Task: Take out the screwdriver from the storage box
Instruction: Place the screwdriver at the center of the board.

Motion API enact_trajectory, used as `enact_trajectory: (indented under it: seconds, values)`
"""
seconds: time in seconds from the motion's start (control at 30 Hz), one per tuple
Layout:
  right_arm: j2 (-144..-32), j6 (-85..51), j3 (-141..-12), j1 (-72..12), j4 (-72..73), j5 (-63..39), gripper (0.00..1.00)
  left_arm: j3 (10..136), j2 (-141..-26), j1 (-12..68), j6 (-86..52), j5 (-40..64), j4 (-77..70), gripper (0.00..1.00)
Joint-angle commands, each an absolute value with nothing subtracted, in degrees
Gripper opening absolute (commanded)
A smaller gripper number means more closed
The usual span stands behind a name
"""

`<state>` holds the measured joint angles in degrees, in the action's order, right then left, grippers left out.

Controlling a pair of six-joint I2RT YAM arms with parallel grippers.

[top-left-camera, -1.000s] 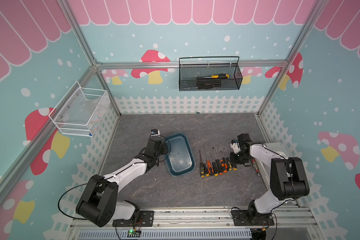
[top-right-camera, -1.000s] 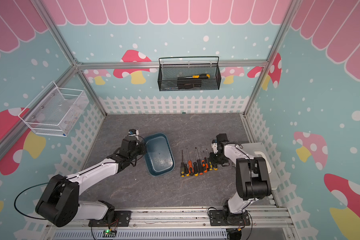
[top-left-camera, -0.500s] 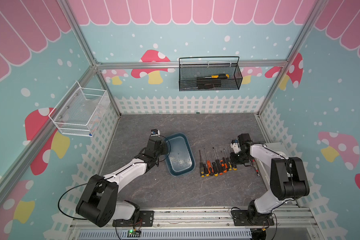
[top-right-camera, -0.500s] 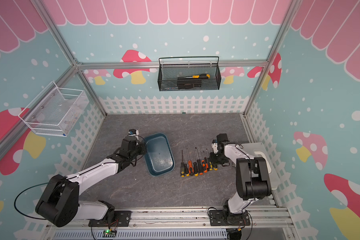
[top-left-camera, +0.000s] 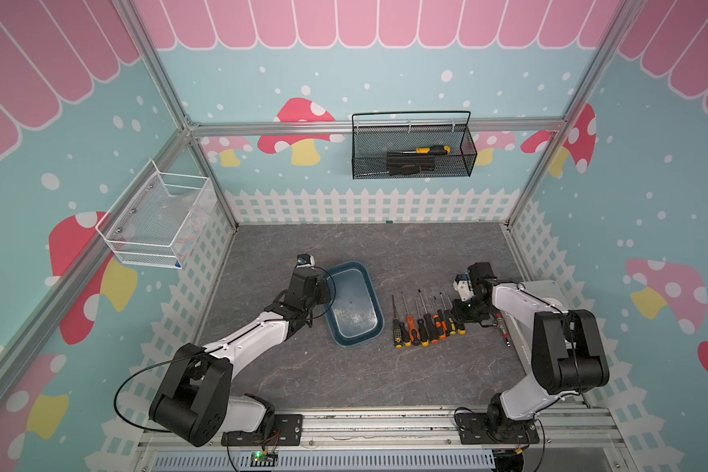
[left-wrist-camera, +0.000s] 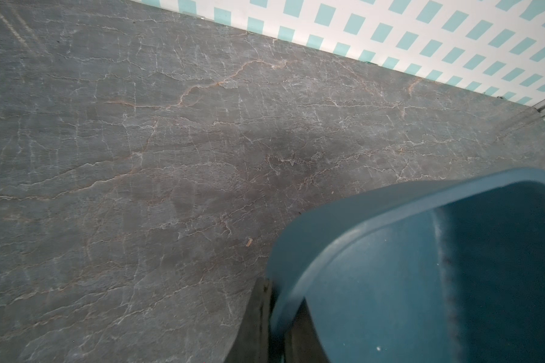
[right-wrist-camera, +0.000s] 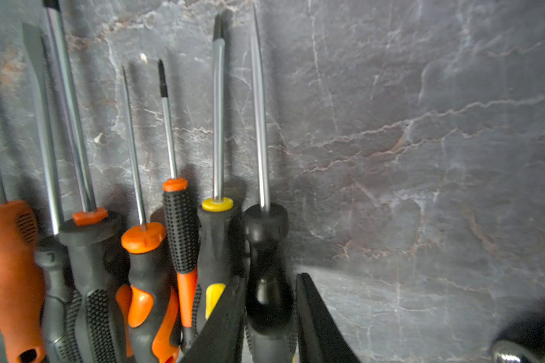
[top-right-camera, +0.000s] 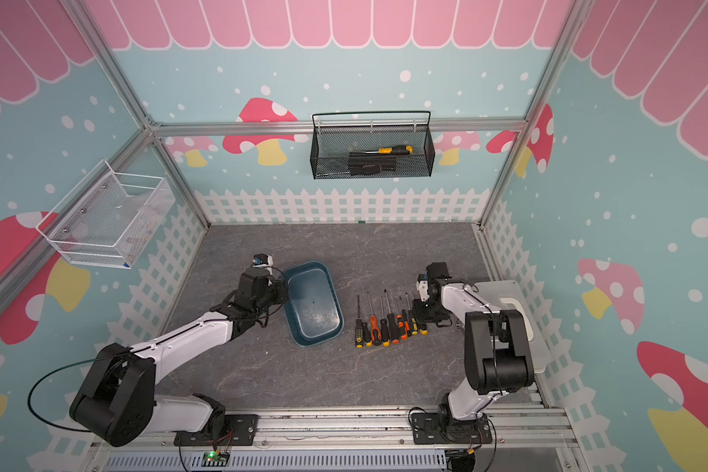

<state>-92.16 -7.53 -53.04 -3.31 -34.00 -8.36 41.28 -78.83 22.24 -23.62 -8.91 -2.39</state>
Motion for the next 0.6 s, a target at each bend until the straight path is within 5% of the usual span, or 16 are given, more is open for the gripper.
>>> enact_trajectory:
  seconds: [0.0, 0.57]
  values:
    - [-90.7, -7.9, -52.7, -2.8, -33.7, -9.3, 0.30, 41.5, -78.2, 22.1, -22.5, -8.9, -0.7, 0.00]
    - [-84.6, -10.3, -51.4, -2.5, -32.6, -12.1, 0.32, 48.4, -79.6, 21.6, -17.9, -6.2, 5.2, 0.00]
